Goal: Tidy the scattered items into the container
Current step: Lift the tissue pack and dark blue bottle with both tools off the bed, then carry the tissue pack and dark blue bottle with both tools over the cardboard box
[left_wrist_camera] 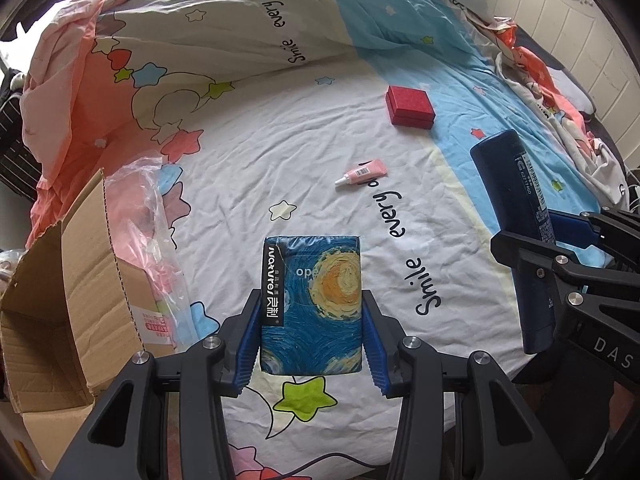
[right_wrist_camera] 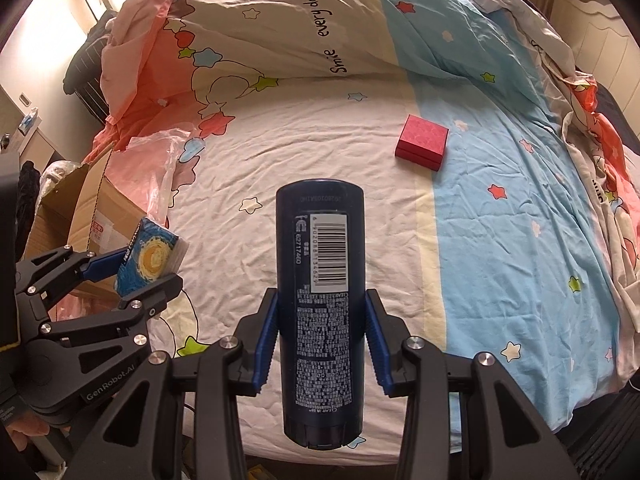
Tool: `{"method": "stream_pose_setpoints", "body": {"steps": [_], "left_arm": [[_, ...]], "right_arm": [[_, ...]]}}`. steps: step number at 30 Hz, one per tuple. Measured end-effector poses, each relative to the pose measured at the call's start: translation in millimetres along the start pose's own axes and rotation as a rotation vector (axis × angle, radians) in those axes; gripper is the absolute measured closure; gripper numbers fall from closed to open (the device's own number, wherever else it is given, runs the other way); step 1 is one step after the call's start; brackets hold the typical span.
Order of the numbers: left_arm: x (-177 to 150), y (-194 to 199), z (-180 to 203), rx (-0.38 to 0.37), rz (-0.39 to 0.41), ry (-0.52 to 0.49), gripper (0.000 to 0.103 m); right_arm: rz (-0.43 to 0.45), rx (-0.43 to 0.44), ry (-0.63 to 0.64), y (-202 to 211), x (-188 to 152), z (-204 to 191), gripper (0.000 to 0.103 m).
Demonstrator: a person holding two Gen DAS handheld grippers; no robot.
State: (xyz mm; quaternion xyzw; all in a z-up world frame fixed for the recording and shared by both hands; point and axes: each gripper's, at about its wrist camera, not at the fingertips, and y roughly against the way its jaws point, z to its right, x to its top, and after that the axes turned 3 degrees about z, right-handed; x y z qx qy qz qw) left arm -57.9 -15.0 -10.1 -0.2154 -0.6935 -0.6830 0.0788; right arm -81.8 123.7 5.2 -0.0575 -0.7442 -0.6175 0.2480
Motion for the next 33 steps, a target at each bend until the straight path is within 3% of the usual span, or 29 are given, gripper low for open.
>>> {"method": "stream_pose_setpoints", "body": {"steps": [33], "left_arm": [[-4, 43, -30, 0.031, 0.064, 0.049, 0.056]], "right_arm": [[0.076, -0.006, 0.08, 39, 6, -42, 0.065]]}}
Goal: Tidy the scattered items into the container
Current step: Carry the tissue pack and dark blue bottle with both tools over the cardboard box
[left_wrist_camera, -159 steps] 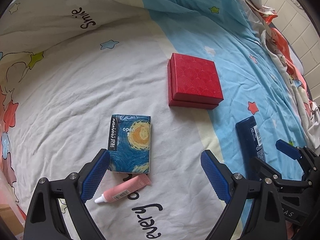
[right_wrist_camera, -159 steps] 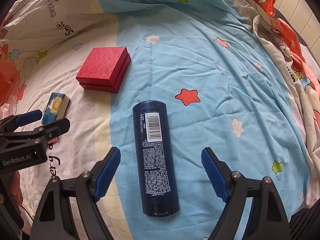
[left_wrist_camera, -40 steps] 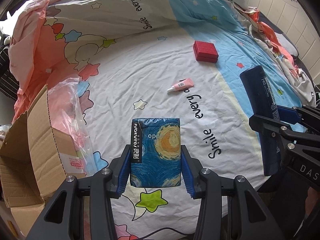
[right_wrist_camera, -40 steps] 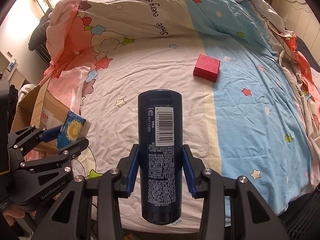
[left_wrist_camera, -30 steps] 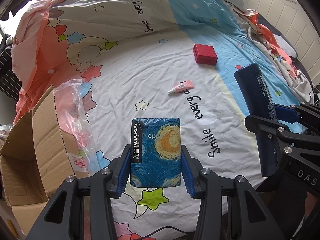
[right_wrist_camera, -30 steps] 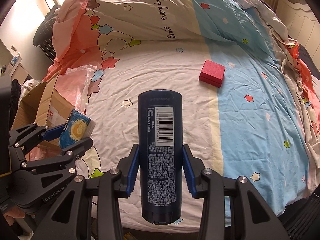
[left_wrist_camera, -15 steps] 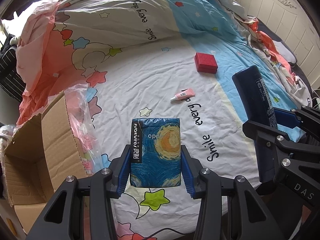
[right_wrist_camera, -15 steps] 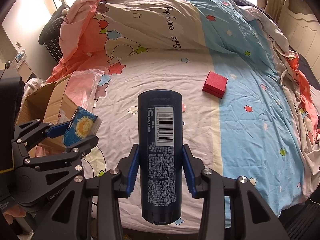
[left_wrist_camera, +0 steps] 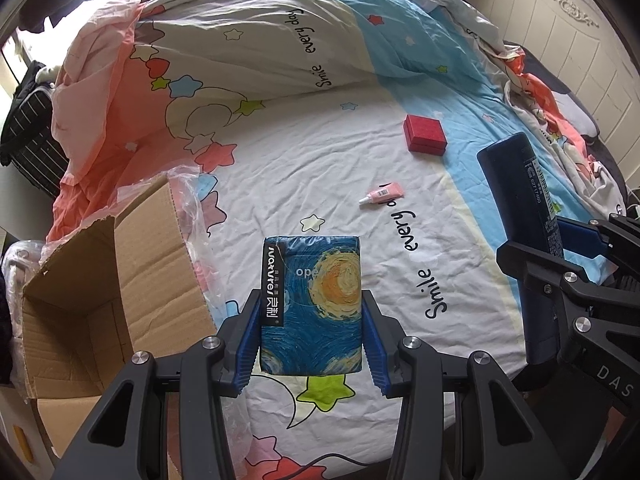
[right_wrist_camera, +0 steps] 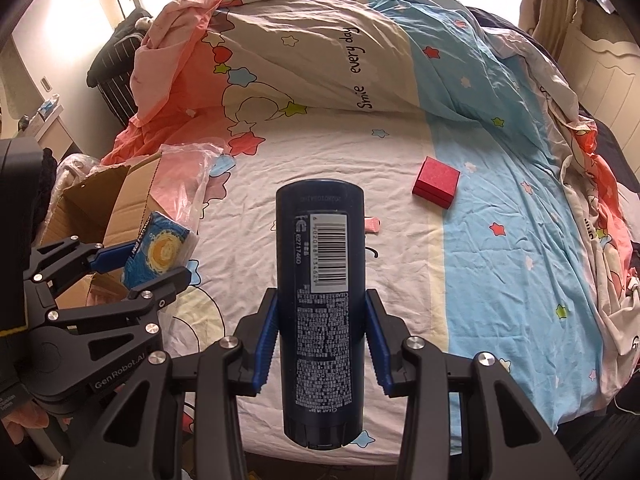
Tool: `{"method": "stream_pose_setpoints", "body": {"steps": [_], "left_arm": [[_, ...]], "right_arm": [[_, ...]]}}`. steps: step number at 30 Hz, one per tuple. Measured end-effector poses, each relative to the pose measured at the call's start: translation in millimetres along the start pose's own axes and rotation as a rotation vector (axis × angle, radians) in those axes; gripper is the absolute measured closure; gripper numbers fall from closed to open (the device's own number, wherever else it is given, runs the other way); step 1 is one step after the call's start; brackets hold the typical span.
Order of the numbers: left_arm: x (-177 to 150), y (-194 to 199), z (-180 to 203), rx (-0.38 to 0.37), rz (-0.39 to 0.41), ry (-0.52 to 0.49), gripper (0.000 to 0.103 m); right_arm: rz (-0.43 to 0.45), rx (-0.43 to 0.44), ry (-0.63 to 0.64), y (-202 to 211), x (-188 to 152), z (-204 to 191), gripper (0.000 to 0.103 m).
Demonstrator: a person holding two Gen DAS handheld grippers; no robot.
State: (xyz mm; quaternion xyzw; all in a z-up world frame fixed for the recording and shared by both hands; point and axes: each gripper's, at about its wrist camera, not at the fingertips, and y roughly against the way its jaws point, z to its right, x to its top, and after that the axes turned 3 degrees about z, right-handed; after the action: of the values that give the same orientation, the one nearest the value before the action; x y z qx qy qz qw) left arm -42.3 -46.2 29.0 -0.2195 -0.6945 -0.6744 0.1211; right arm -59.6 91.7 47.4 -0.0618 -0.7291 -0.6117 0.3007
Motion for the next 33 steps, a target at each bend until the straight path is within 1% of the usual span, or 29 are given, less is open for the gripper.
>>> {"method": "stream_pose_setpoints", "body": {"steps": [11, 17, 26, 29, 33], "left_arm": [[-11, 11, -21, 0.017, 0.008, 0.034, 0.056], [-19, 15, -39, 0.032, 0.008, 0.062, 0.056], [-21, 23, -72, 0.055, 0.024, 0.121, 0.056], [-22, 25, -78, 0.067, 0.031, 0.129, 0.056], [-23, 24, -85, 0.061, 0.029, 0.142, 0.056]], "right_arm": [[0.006, 0.02, 0.043, 3, 2, -25, 0.065], [0.003, 0.037, 0.076, 1, 6, -43, 0.065], [0.013, 0.063, 0.128, 1, 18, -69, 0.065], [0.012, 0.066, 0.139, 0, 21, -77, 0.065], [0.015, 0.075, 0.163, 0, 25, -91, 0.065]]}}
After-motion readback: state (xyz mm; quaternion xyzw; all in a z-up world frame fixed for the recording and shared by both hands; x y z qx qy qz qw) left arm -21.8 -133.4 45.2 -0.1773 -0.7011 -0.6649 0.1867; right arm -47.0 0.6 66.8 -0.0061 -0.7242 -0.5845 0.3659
